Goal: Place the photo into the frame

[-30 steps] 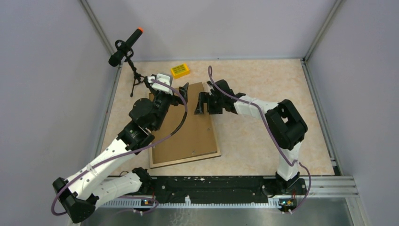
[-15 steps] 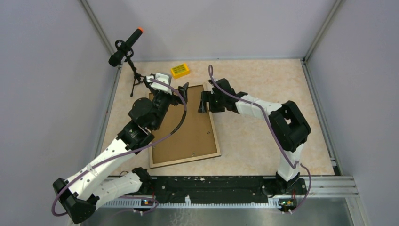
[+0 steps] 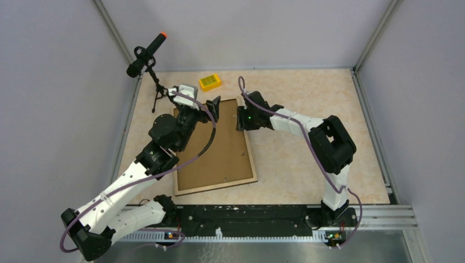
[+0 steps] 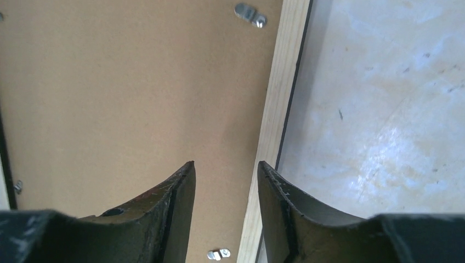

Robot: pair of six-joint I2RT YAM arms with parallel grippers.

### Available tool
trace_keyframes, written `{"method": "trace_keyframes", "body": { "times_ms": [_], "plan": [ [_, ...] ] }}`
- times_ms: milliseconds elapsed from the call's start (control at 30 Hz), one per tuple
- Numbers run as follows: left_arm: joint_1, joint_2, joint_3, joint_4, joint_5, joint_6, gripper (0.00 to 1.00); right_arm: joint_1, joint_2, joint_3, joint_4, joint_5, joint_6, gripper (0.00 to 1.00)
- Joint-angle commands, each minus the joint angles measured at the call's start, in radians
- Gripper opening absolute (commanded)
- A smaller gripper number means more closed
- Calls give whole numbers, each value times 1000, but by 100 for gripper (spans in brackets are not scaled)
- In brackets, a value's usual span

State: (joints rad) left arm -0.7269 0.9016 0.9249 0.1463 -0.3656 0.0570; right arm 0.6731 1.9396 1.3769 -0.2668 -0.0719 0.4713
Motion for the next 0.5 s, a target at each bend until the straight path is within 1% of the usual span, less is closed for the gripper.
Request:
{"method": "trace_keyframes", "body": {
  "times_ms": [0,167,233,333,433,467],
  "plan": [
    [4,-28,14,10,23,-40,99,44,5,17,-67,67,1,44],
    [4,-38,13,7,44,-54,99,75,-43,-43,-107,134,29,43],
    [4,-42,14,7,48,-54,99,84,-58,-93,-108,132,49,44],
    [4,-51,14,6,59,-92,99,101,-72,-149,-110,139,79,44],
    [4,-59,12,4,66,-101,99,113,-109,-200,-103,148,96,34],
    [4,-60,12,5,67,-104,99,112,-124,-214,-101,154,100,33]
  ]
}}
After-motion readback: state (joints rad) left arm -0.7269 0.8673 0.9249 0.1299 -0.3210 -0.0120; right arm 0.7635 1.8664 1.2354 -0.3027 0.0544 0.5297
